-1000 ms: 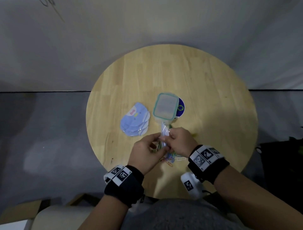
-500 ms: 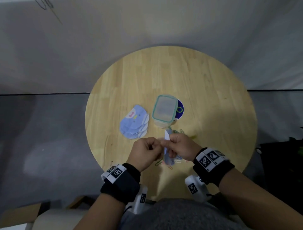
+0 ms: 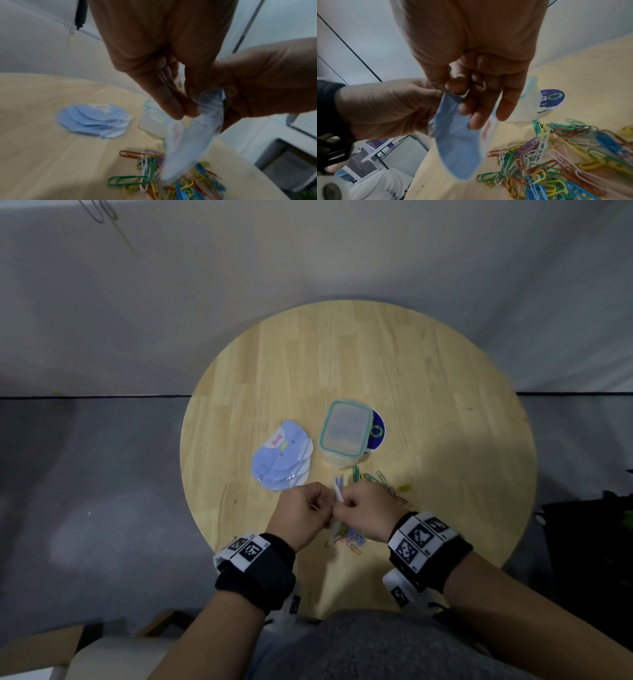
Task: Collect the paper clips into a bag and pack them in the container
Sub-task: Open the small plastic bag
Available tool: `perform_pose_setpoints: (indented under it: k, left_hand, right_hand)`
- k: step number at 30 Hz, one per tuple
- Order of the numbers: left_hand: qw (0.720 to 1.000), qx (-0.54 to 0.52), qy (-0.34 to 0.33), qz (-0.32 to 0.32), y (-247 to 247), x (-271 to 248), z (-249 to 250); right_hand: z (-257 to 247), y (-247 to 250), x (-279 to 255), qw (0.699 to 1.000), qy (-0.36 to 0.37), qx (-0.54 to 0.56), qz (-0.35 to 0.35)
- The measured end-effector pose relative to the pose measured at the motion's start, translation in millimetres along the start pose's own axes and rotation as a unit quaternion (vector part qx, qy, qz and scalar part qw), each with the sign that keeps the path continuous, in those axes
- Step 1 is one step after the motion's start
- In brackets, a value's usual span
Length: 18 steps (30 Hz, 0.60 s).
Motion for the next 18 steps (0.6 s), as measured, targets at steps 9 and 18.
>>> perform_pose_setpoints:
  k: [9,18]
  left_hand:
    - [0.989,0.120,0.039,0.071,5.4,2.3,-8.1]
    - [0.988,0.126,-0.075,0.053,-7.9,-16.7,19.8]
  right_hand:
    - [-12.9,-6.7,-13.6,0.970,0.125,-0.207,0.030]
    - [17.5,-23.7,3.0,0.999,-0.020,0.016,-0.043]
Point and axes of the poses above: each hand's wrist, its own x-axis towards the middle knuckle, its own y-axis out of the back of the hand, z = x × y, the point moved 6 cm from there along x, towards the middle knuckle, and after that the axes turned 7 degrees about -y, right-handed, at the moved point
